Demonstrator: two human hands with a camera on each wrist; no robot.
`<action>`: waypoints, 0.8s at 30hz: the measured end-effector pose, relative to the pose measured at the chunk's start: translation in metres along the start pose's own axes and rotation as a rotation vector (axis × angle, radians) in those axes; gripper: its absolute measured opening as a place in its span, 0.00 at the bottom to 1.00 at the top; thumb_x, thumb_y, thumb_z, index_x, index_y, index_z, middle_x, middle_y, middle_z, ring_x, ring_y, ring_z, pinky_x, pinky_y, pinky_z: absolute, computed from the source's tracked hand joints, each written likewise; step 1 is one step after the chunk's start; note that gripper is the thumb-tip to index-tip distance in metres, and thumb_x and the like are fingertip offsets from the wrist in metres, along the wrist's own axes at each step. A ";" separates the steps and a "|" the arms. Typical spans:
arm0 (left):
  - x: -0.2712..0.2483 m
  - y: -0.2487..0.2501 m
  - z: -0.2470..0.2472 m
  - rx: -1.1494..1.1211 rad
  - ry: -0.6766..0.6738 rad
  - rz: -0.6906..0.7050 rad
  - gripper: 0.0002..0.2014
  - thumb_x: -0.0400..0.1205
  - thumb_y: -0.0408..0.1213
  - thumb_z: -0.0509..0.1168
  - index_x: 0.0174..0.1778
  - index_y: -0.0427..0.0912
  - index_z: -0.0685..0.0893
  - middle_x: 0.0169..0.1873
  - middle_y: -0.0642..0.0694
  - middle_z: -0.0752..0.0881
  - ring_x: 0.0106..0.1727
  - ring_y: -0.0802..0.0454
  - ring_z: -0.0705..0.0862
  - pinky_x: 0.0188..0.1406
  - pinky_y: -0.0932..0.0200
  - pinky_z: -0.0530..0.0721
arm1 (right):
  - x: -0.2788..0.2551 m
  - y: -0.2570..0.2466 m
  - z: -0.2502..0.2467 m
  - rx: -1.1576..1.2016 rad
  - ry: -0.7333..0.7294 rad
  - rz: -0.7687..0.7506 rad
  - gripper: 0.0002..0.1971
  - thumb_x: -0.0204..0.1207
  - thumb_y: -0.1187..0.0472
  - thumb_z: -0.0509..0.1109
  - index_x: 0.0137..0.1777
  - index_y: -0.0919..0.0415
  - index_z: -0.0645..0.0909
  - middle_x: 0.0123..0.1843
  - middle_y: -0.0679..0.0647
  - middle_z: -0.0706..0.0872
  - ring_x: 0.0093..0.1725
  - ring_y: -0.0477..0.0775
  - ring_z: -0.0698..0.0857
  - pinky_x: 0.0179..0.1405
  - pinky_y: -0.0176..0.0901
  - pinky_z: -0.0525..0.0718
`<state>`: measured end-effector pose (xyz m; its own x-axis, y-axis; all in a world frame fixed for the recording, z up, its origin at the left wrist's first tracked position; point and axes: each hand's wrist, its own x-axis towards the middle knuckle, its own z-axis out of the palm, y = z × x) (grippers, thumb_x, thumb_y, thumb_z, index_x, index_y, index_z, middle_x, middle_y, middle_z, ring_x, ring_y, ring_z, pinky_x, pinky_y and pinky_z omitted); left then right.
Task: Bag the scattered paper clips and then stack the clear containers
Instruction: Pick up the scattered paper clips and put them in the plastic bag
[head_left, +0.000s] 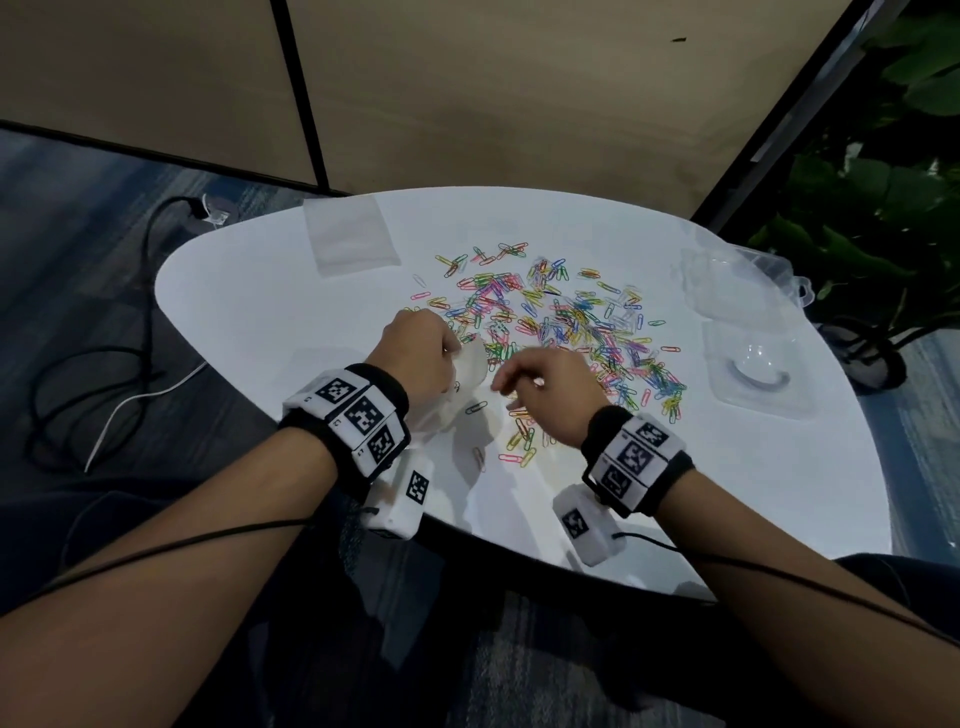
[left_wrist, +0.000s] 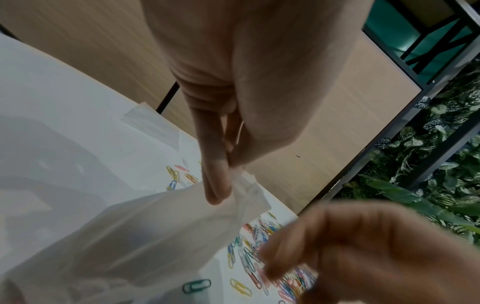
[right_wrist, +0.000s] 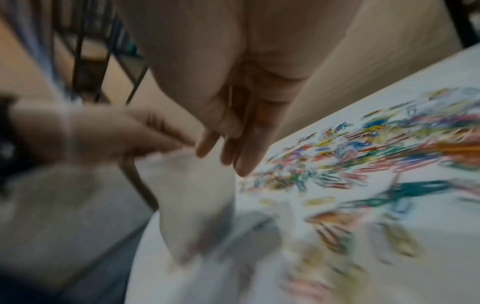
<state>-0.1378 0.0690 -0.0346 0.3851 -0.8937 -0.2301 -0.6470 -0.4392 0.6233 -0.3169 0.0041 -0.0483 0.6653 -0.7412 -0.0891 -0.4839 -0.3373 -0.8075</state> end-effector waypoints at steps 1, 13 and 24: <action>0.000 0.000 -0.002 0.007 0.001 -0.004 0.17 0.77 0.26 0.63 0.54 0.42 0.93 0.55 0.36 0.90 0.58 0.40 0.88 0.63 0.48 0.87 | -0.006 0.007 0.004 -0.175 -0.136 -0.058 0.19 0.76 0.75 0.59 0.50 0.57 0.90 0.55 0.57 0.91 0.53 0.55 0.89 0.57 0.52 0.88; -0.001 0.002 -0.001 0.039 -0.040 -0.020 0.17 0.72 0.23 0.66 0.52 0.42 0.93 0.57 0.39 0.89 0.60 0.41 0.86 0.61 0.49 0.88 | -0.033 0.125 0.003 -1.176 -0.310 -0.111 0.43 0.79 0.69 0.60 0.86 0.53 0.38 0.88 0.56 0.38 0.86 0.66 0.42 0.80 0.72 0.47; -0.008 0.009 0.006 0.060 -0.079 -0.009 0.17 0.78 0.26 0.62 0.57 0.40 0.91 0.53 0.40 0.91 0.61 0.42 0.87 0.64 0.49 0.86 | -0.003 0.116 -0.007 -0.903 -0.058 0.051 0.08 0.74 0.76 0.68 0.41 0.63 0.83 0.46 0.57 0.83 0.43 0.58 0.82 0.33 0.36 0.76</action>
<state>-0.1508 0.0718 -0.0314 0.3393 -0.8931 -0.2954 -0.6827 -0.4499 0.5758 -0.3786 -0.0369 -0.1380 0.6469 -0.7454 -0.1609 -0.7588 -0.6501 -0.0392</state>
